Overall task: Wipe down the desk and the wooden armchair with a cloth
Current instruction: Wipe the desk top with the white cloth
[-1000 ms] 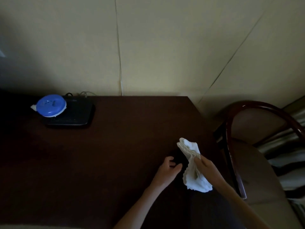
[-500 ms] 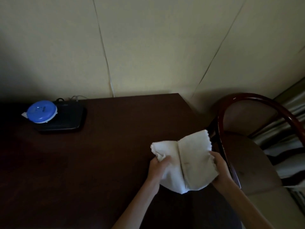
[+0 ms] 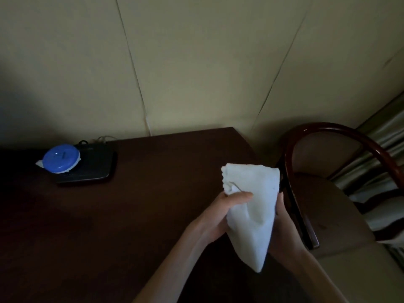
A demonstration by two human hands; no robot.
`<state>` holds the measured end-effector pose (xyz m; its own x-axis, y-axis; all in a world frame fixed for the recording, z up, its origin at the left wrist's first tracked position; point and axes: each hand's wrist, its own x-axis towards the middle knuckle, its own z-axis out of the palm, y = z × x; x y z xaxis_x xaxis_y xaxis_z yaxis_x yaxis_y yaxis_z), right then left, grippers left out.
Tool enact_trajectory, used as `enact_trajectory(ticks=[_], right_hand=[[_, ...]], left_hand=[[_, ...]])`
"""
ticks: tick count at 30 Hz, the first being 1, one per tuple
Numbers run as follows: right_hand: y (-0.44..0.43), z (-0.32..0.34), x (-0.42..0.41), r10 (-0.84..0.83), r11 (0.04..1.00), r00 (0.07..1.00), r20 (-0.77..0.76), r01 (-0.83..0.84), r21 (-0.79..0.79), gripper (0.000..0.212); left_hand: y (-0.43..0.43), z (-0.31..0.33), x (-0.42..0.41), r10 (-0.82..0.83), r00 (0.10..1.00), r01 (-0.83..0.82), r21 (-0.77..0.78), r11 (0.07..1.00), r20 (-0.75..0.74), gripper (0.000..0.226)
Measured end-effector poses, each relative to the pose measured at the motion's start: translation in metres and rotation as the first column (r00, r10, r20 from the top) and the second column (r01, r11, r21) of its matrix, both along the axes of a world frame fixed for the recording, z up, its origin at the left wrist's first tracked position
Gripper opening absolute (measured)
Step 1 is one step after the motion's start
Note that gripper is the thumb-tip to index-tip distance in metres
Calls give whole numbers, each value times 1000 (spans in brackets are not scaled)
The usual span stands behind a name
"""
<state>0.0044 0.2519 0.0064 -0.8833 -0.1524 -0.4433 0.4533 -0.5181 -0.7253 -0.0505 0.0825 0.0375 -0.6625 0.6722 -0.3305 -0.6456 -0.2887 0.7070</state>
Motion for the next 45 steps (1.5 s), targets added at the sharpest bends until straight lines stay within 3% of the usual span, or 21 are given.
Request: enact_trajectory(ticks=[1, 3, 6, 11, 14, 18, 20, 22, 24, 26, 29, 32, 33, 34, 35, 36, 37, 39, 41, 43, 45], right_hand=[[-5, 3, 4, 2, 992, 1000, 2, -2, -124, 71], [-7, 2, 11, -18, 980, 999, 32, 24, -196, 82], [-9, -7, 13, -47, 995, 996, 74, 54, -87, 89], [-7, -15, 14, -1, 990, 995, 102, -13, 141, 70], [-9, -12, 10, -77, 973, 989, 125, 47, 225, 68], [-8, -10, 6, -74, 964, 985, 157, 30, 263, 65], [-1, -12, 2, -9, 972, 983, 181, -35, 234, 62], [13, -16, -1, 62, 975, 974, 219, -106, 195, 55], [30, -20, -5, 132, 966, 957, 257, -183, 183, 55], [40, -29, -10, 172, 951, 944, 281, -234, 204, 61], [45, -43, -21, 122, 915, 961, 247, -205, 348, 62], [47, -49, -41, 73, 857, 986, 152, -140, 496, 31], [47, -53, -51, -29, 802, 987, 156, -71, 594, 23], [56, -57, -66, -226, 631, 966, 122, 50, 774, 18], [73, -57, -81, -446, 329, 895, -15, 179, 927, 13], [91, -51, -100, -537, 39, 827, -167, 222, 974, 11], [110, -44, -120, -500, 19, 829, -250, 299, 954, 15], [147, -35, -156, -252, 186, 945, -208, 259, 948, 35], [175, -35, -193, -89, 49, 981, -174, 179, 983, 45], [164, -48, -234, 27, 12, 987, -161, 161, 987, 51], [136, -75, -270, 169, 34, 970, -175, 172, 985, 54]], left_hand=[[3, -1, 2, 2, 1000, -1, -31, 1000, 9, 40], [3, -2, 3, 34, 999, -37, -156, 987, -24, 34], [-11, -4, -2, 54, 975, -126, -338, 933, -215, 22], [-28, -12, -8, 10, 922, -225, -512, 829, -388, 21], [-36, -26, -7, 92, 939, -242, -450, 859, -330, 24], [-29, -45, -9, 82, 996, -93, -450, 888, -45, 58], [-20, -56, -13, 4, 985, 47, -293, 955, 170, 60], [-13, -66, -16, -13, 963, 53, -143, 988, 268, 54], [-3, -77, -20, 94, 952, -64, -112, 992, 290, 61], [8, -88, -25, 229, 940, -183, -192, 964, 254, 74], [23, -100, -29, 221, 965, -189, -208, 960, 139, 79], [32, -109, -39, 231, 972, -215, -255, 943, 33, 75], [31, -111, -45, 261, 965, -252, -317, 914, -13, 73], [27, -115, -51, 285, 957, -286, -381, 879, -61, 69], [20, -120, -57, 286, 952, -306, -435, 847, -112, 65], [8, -126, -62, 267, 948, -318, -480, 818, -173, 61], [-7, -132, -66, 238, 938, -339, -530, 777, -252, 56], [-46, -148, -73, 142, 884, -431, -658, 617, -445, 45], [-89, -165, -81, -44, 811, -537, -773, 337, -583, 41], [-123, -176, -88, -263, 794, -548, -833, 79, -548, 48], [-141, -185, -97, -407, 814, -468, -883, -40, -414, 61]])
